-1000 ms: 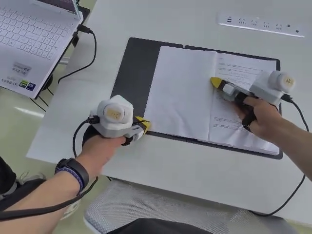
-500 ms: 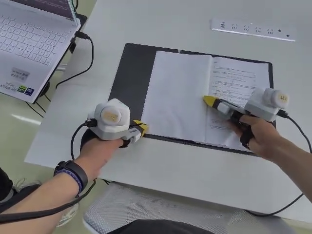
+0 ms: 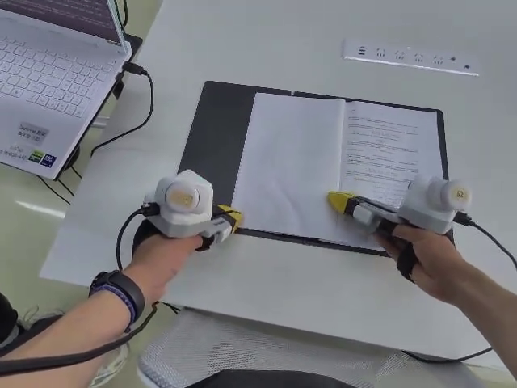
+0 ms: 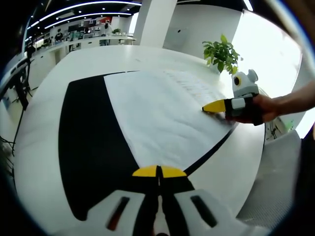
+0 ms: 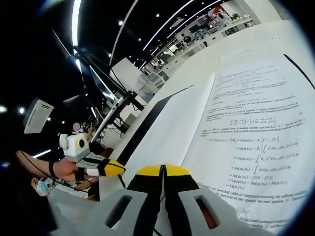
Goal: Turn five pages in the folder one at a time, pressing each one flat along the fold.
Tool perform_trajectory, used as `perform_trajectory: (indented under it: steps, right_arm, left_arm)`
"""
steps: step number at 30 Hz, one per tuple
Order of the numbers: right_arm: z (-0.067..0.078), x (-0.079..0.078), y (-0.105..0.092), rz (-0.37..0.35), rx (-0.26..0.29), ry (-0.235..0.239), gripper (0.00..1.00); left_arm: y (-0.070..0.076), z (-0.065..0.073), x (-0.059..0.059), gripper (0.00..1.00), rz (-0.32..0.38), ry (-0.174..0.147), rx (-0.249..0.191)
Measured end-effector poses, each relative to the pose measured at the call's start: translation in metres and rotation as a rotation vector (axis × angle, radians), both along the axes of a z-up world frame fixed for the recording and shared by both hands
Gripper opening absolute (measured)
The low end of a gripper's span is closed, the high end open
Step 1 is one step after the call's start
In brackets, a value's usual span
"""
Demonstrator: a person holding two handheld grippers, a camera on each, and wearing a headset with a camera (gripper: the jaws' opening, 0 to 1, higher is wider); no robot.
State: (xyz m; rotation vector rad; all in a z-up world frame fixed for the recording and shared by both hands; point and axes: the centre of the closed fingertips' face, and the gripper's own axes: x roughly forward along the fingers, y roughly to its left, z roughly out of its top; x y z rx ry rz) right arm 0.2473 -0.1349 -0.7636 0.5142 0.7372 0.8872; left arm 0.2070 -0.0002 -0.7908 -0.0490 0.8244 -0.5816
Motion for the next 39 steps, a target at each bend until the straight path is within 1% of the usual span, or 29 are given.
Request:
perform_trajectory:
  steps: [4,10,14,16,20,24,27,39]
  right_arm:
    - [-0.001,-0.014,0.002,0.036,-0.007,-0.001,0.0]
    - [-0.002,-0.028,0.0,0.049,-0.003,0.007,0.0]
    - [-0.003,-0.038,0.001,0.07,-0.014,0.006,0.0]
    - [-0.006,-0.039,-0.002,0.078,-0.016,0.007,0.0]
    - [-0.008,-0.041,-0.004,0.077,-0.012,0.012,0.0]
    - [-0.01,-0.046,-0.006,0.095,-0.025,-0.001,0.0]
    - [-0.014,-0.049,-0.009,0.092,-0.019,0.008,0.0]
    - [-0.015,-0.051,-0.009,0.08,-0.024,0.019,0.0]
  left_arm:
    - [0.0,0.0,0.0,0.0,-0.002,-0.001,-0.001]
    - [0.0,0.0,0.0,0.0,-0.001,-0.002,-0.005]
    - [0.0,0.0,0.0,0.0,-0.001,-0.003,-0.004]
    - [0.0,0.0,0.0,0.0,-0.003,-0.003,-0.003]
    - [0.0,0.0,0.0,0.0,-0.004,-0.003,-0.002]
    - [0.0,0.001,-0.001,0.0,0.003,-0.006,-0.005]
    - [0.001,0.001,-0.002,0.0,0.006,-0.008,-0.006]
    - [0.001,0.001,-0.002,0.0,0.01,-0.008,-0.005]
